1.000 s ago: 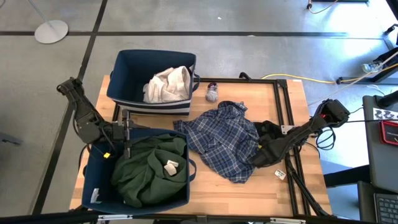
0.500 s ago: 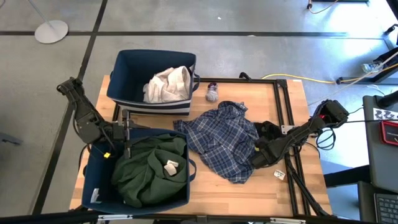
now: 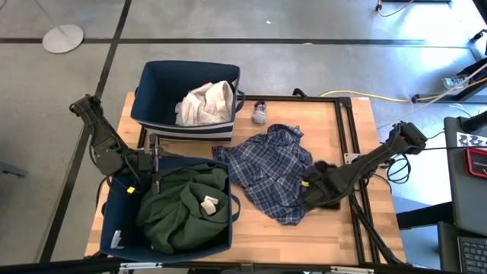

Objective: Sort clothes
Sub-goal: Put the black boxer into the bottom blue laundry organizer

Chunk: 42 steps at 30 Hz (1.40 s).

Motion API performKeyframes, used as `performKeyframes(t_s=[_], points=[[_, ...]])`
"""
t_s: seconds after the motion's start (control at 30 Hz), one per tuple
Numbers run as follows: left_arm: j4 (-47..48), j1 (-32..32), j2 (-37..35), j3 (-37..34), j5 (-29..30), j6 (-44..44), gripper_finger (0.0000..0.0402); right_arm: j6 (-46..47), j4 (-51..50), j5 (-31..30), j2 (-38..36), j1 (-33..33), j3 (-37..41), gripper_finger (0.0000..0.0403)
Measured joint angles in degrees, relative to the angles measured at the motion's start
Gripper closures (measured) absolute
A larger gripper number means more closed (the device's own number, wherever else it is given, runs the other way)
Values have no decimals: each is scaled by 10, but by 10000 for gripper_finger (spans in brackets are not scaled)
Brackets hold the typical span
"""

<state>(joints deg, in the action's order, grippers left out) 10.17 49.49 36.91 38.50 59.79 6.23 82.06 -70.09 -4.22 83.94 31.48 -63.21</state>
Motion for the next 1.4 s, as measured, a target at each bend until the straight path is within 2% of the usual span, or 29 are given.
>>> performKeyframes(t_s=[0.2,0.5,0.67,0.87,1.0,1.07,1.17,1.4], points=[[0,0,0,0,0,0,263,-61,-23,-87,0,0,-114,398],[0,0,0,0,0,0,263,-218,1,-303,-1,0,-247,396],[0,0,0,0,0,0,263,-391,110,-406,-1,0,-270,397],[0,0,0,0,0,0,263,-630,305,-472,-1,-4,-270,389],[0,0,0,0,0,0,263,-766,440,-477,-1,-18,-270,396],[0,0,0,0,0,0,263,-833,512,-459,-1,-27,-270,397],[0,0,0,0,0,0,263,-903,603,-389,-1,-49,-270,394],[0,0,0,0,0,0,263,-988,761,-250,-1,-103,-270,390]])
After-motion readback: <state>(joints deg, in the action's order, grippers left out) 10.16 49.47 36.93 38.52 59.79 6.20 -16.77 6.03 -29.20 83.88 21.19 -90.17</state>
